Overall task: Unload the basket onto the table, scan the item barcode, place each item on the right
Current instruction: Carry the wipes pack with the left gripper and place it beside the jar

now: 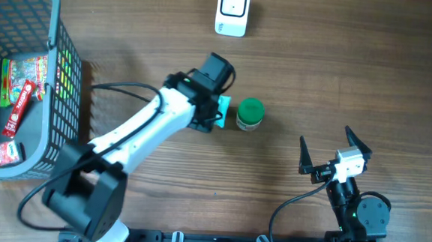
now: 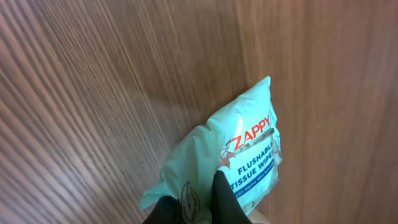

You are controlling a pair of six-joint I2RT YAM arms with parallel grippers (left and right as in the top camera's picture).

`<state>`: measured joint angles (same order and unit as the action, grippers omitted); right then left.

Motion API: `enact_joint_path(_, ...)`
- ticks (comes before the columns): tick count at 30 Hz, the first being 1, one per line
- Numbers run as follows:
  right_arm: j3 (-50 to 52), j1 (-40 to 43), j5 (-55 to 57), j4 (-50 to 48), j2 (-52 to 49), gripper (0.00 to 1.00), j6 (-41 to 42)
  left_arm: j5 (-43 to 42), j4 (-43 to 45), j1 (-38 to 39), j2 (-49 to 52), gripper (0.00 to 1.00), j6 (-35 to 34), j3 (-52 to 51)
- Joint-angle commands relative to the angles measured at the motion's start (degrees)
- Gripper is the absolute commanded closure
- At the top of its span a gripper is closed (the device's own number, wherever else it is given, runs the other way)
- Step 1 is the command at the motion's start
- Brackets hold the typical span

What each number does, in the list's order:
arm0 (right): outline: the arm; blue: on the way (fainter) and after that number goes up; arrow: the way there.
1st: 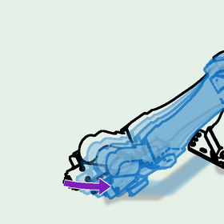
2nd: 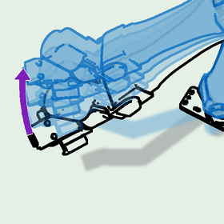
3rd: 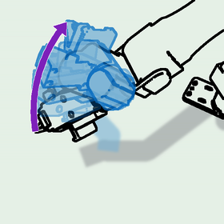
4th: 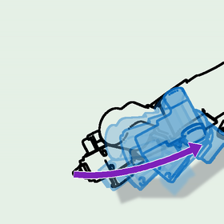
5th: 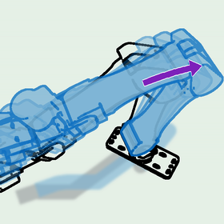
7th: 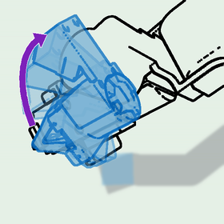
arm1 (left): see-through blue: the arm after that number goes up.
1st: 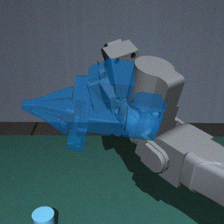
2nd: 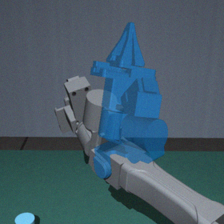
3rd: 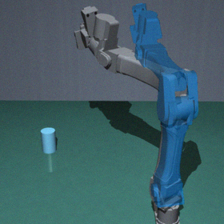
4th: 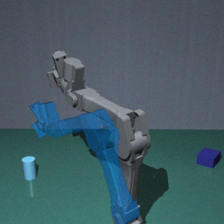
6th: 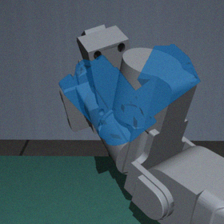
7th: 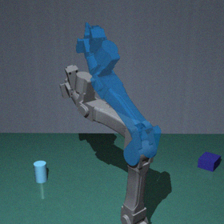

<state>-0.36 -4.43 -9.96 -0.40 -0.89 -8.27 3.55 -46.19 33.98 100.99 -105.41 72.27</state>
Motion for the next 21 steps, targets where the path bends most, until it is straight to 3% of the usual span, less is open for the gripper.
enact_joint_path(1, 0.07, -0.24, 0.96, -0.17, 0.31, 0.00, -0.63, 1.46, 0.33, 1.68, 3.26, 0.96, -7.41, -0.04)
enact_joint_path(6, 0.07, -0.24, 0.96, -0.17, 0.31, 0.00, -0.61, 1.49, 0.61, 1.88, 4.15, 0.96, -7.61, -0.04)
enact_joint_path(7, 0.07, -0.24, 0.96, -0.17, 0.31, 0.00, -0.61, 1.42, 0.87, 1.88, 4.15, 0.91, -7.56, -0.04)
enact_joint_path(14, 0.07, -0.24, 0.96, -0.17, 0.31, 0.00, -0.63, 1.20, 0.98, 1.77, -0.37, 0.16, -1.31, -0.02)
enact_joint_path(17, 0.07, -0.24, 0.96, -0.17, 0.31, 0.00, -0.61, 2.29, 0.96, 1.77, -6.27, 0.11, -0.94, -0.02)
enact_joint_path(19, 0.07, -0.24, 0.96, -0.17, 0.31, 0.00, -0.63, 5.09, 0.98, 1.75, -11.04, 0.00, 2.01, 0.02)
enact_joint_path(21, 0.07, -0.24, 0.96, -0.17, 0.31, 0.00, -0.63, 9.44, 0.52, 1.75, -17.00, 0.00, 6.38, 0.02)
